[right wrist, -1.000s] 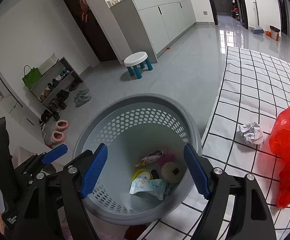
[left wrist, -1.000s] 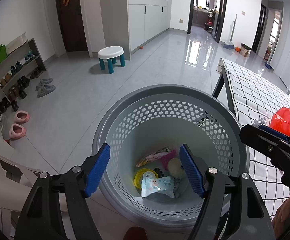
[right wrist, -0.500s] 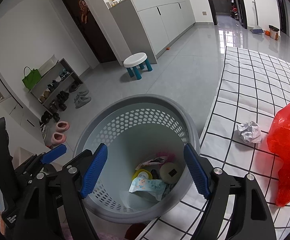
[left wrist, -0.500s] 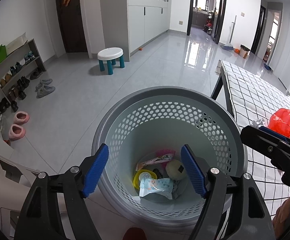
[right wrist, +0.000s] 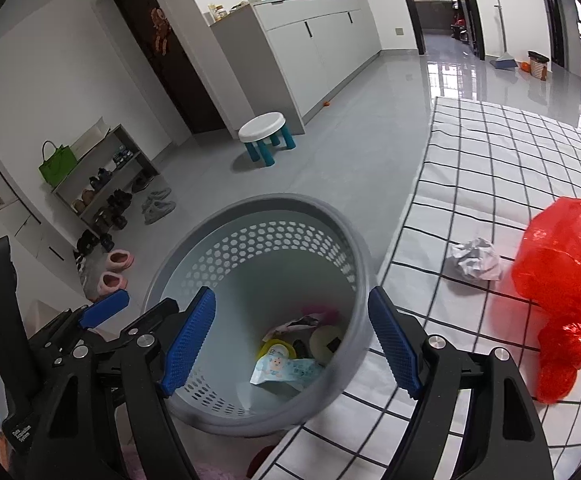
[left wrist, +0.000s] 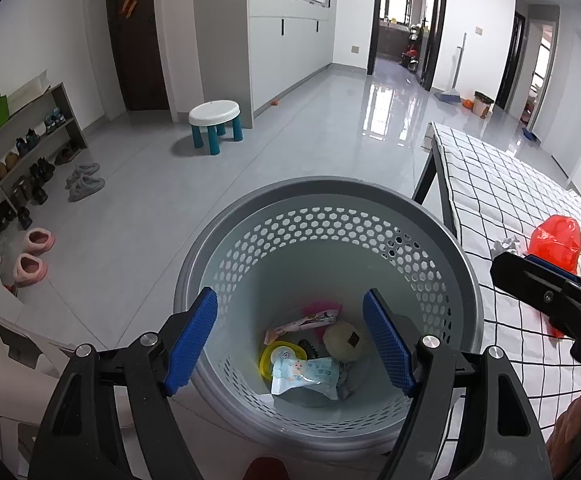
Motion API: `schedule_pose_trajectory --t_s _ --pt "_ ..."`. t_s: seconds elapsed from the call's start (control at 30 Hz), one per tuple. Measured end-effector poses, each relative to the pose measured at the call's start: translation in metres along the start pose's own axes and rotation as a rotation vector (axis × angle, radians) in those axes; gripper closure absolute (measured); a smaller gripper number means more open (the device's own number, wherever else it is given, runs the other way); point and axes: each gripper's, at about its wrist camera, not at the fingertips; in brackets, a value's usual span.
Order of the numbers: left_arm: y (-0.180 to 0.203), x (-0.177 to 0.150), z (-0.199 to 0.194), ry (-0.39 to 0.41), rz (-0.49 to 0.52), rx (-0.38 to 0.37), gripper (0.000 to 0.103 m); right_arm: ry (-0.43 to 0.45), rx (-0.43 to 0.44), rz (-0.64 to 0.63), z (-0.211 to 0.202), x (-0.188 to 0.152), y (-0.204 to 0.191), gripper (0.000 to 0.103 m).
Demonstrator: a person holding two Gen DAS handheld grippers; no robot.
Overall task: Collect trash
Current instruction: 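Move both open grippers away from the basket back over the mat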
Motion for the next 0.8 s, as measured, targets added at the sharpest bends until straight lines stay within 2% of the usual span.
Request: schedule_pose_trajectory --t_s 0.8 --pt "0.038 0.002 -0.014 0.046 0.04 -0.089 0.021 0.084 -0.135 0.017 -0.055 -0.004 0.047 0.028"
Point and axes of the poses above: each gripper's, at about its wrist camera, not at the fingertips, and z roughly the way its jaws point, y to its right, x to its top, and after that the axes turned 14 degrees about y, right-handed
